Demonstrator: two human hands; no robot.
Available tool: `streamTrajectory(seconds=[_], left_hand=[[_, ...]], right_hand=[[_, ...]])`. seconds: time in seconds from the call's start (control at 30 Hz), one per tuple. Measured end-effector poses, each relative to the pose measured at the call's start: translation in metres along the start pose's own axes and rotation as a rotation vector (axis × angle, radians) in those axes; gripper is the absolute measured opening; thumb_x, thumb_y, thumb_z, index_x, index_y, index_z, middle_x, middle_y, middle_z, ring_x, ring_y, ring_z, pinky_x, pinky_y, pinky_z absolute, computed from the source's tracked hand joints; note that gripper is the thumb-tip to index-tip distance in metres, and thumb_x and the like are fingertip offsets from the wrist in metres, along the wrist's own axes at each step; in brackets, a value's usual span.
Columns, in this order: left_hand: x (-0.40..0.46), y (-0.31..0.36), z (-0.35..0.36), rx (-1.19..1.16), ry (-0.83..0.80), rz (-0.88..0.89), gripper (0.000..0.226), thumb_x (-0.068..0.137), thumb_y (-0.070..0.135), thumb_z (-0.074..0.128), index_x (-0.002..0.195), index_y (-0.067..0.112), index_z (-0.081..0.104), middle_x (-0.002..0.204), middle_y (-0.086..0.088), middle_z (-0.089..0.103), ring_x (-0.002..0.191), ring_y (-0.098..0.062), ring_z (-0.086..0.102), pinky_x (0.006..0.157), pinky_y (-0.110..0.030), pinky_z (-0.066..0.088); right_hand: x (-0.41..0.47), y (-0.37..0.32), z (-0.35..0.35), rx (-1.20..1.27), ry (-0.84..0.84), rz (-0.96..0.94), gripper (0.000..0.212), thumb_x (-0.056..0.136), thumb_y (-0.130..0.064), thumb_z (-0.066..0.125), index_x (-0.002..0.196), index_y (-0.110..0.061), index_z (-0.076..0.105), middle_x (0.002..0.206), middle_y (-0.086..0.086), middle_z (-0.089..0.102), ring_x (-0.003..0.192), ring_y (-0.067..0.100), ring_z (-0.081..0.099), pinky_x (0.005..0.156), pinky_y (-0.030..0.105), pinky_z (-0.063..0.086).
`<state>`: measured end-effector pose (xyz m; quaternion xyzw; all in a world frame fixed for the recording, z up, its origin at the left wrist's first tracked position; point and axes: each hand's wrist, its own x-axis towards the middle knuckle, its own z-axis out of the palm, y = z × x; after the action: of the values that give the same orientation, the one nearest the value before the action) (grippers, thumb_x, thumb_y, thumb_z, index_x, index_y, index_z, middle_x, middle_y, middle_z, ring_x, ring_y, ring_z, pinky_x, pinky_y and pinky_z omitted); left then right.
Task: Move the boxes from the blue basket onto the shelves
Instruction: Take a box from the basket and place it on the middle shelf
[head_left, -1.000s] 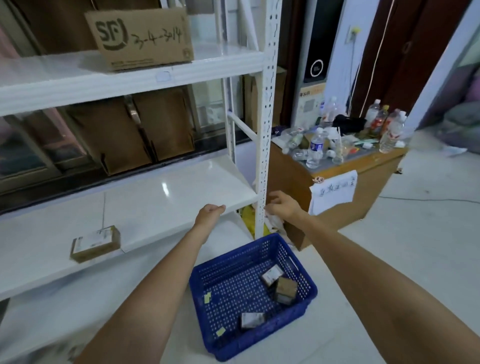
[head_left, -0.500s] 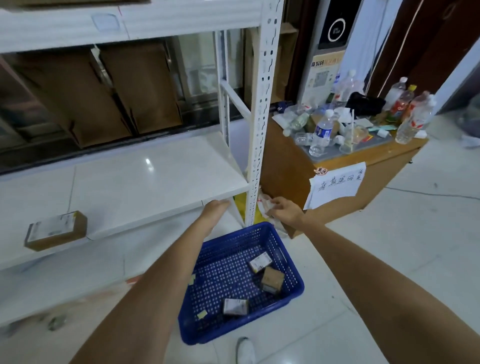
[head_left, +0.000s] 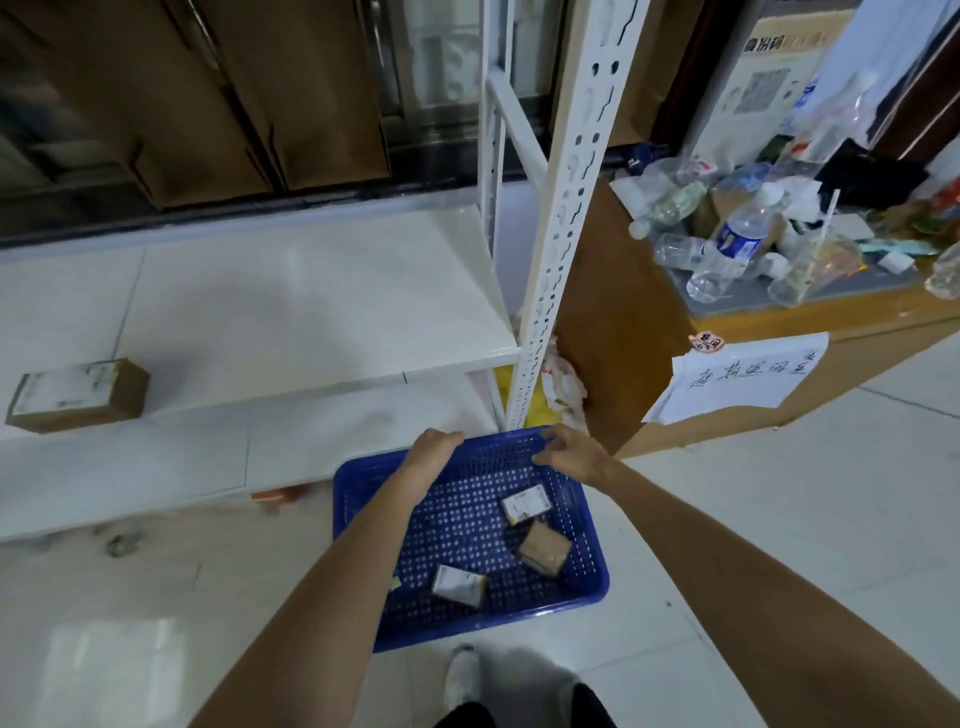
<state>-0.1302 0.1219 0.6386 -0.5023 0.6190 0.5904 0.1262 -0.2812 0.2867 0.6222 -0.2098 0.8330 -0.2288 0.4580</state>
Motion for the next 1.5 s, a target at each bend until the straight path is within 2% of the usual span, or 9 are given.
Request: streamTrajectory(seconds=[0.13, 0.2, 0.5, 0.83, 0.93, 1.03, 1.13, 1.23, 1.5], left_hand=[[0.027, -0.027, 0.043, -0.07, 0.009, -0.076, 0.052, 0.099, 0.037, 0.046, 0.139, 0.005, 0.041, 0.145, -0.011, 0.042, 0.128, -0.028, 0.045, 0.106, -0.038, 0.037], [0.044, -0.046, 0.069, -0.084, -0.005, -0.125, 0.061, 0.098, 0.039, 0.046, 0.147, 0.005, 0.031, 0.152, -0.012, 0.035, 0.135, -0.031, 0.039, 0.111, -0.043, 0.035], [0.19, -0.178, 0.184, -0.212, -0.066, -0.298, 0.065, 0.094, 0.051, 0.047, 0.147, 0.016, 0.031, 0.151, -0.01, 0.034, 0.133, -0.032, 0.04, 0.102, -0.045, 0.041], [0.372, -0.299, 0.258, -0.155, -0.141, -0.396, 0.084, 0.088, 0.064, 0.045, 0.152, 0.016, 0.019, 0.158, -0.018, 0.017, 0.137, -0.042, 0.033, 0.096, -0.054, 0.045], [0.422, -0.321, 0.269, -0.114, -0.173, -0.348, 0.082, 0.09, 0.057, 0.049, 0.152, 0.014, 0.017, 0.158, -0.02, 0.014, 0.135, -0.048, 0.032, 0.096, -0.059, 0.044], [0.458, -0.324, 0.277, -0.075, -0.268, -0.436, 0.082, 0.09, 0.053, 0.052, 0.152, 0.013, 0.016, 0.159, -0.019, 0.009, 0.132, -0.054, 0.033, 0.096, -0.063, 0.044], [0.471, -0.323, 0.285, 0.062, -0.478, -0.478, 0.055, 0.093, 0.047, 0.051, 0.129, 0.005, 0.049, 0.134, -0.024, 0.044, 0.11, -0.05, 0.059, 0.082, -0.055, 0.054], [0.477, -0.331, 0.298, 0.019, -0.553, -0.467, 0.044, 0.095, 0.044, 0.05, 0.109, 0.003, 0.056, 0.119, -0.024, 0.053, 0.092, -0.047, 0.067, 0.072, -0.056, 0.058], [0.416, -0.314, 0.277, -0.034, -0.227, -0.365, 0.029, 0.083, 0.03, 0.066, 0.098, 0.005, 0.065, 0.105, -0.01, 0.069, 0.097, -0.024, 0.068, 0.083, -0.038, 0.059]], right_hand=[[0.034, 0.042, 0.005, -0.063, -0.064, 0.007, 0.05, 0.091, -0.032, 0.064, 0.134, -0.013, 0.049, 0.135, 0.009, 0.054, 0.119, 0.024, 0.054, 0.093, 0.028, 0.042], [0.052, 0.07, 0.013, -0.083, -0.061, 0.021, 0.048, 0.089, -0.036, 0.065, 0.131, -0.017, 0.051, 0.131, 0.006, 0.057, 0.116, 0.023, 0.056, 0.095, 0.03, 0.043], [0.182, 0.222, 0.097, -0.157, -0.105, 0.106, 0.058, 0.095, -0.045, 0.053, 0.145, -0.019, 0.037, 0.143, 0.007, 0.049, 0.118, 0.025, 0.052, 0.088, 0.032, 0.04], [0.358, 0.327, 0.196, -0.373, -0.132, 0.128, 0.063, 0.105, -0.043, 0.026, 0.154, -0.007, 0.012, 0.163, 0.015, 0.01, 0.148, 0.034, 0.015, 0.12, 0.045, 0.017], [0.39, 0.329, 0.21, -0.419, -0.256, 0.186, 0.059, 0.106, -0.04, 0.017, 0.153, -0.003, 0.015, 0.16, 0.016, 0.018, 0.143, 0.036, 0.025, 0.108, 0.044, 0.032], [0.412, 0.329, 0.214, -0.494, -0.391, 0.35, 0.075, 0.099, -0.06, 0.016, 0.154, -0.009, 0.016, 0.16, 0.014, 0.018, 0.141, 0.038, 0.029, 0.085, 0.045, 0.039], [0.428, 0.337, 0.218, -0.422, -0.457, 0.526, 0.093, 0.089, -0.075, 0.023, 0.154, -0.01, 0.012, 0.162, 0.013, 0.013, 0.145, 0.038, 0.021, 0.085, 0.051, 0.036], [0.433, 0.344, 0.219, -0.307, -0.579, 0.655, 0.097, 0.087, -0.076, 0.032, 0.154, -0.008, 0.015, 0.161, 0.016, 0.017, 0.144, 0.039, 0.022, 0.095, 0.056, 0.033], [0.379, 0.318, 0.201, -0.068, -0.571, 0.681, 0.086, 0.089, -0.067, 0.041, 0.144, -0.002, 0.026, 0.149, 0.025, 0.031, 0.133, 0.052, 0.031, 0.099, 0.068, 0.035]])
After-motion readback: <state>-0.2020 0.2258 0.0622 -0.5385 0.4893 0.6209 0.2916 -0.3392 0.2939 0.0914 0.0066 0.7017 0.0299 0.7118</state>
